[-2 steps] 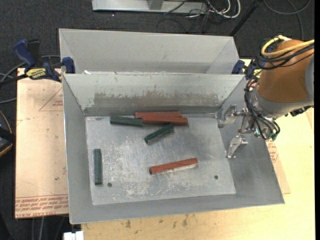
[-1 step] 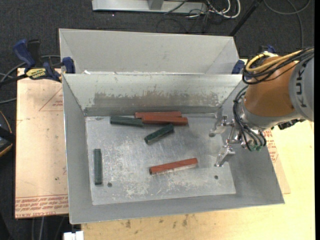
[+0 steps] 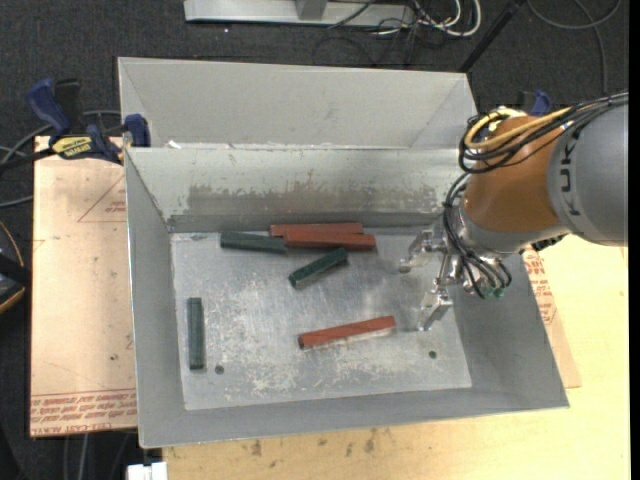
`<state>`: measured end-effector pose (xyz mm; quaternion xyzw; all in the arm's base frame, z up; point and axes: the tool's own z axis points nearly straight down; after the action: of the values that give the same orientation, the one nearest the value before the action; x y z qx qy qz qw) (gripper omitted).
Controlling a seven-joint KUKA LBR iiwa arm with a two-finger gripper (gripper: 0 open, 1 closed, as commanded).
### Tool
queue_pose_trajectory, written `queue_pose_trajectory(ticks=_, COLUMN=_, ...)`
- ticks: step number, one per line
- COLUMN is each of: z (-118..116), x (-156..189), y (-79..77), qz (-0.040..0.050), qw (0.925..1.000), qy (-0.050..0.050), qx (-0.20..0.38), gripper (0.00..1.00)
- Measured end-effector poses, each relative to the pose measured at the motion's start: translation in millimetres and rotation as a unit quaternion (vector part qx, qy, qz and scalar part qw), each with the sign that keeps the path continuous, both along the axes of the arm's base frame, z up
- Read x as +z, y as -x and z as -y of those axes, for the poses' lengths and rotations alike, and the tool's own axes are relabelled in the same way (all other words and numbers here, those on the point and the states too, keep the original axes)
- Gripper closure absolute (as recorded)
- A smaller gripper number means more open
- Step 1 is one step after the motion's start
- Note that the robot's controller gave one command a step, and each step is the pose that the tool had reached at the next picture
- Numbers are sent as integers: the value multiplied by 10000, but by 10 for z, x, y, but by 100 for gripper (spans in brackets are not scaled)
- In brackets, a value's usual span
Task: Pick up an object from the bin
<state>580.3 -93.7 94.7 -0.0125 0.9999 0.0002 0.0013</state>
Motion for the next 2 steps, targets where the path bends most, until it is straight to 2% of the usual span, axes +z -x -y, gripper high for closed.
queue_pose_trajectory(ticks=1, z=-342, x=-12, y=189, qz=-14, qw=9990, qy=0, qx=453, gripper=0)
queue_pose_trajectory(ticks=2, z=-659, x=-162, y=50, qz=51, qw=10000, qy=0, qx=51, gripper=100)
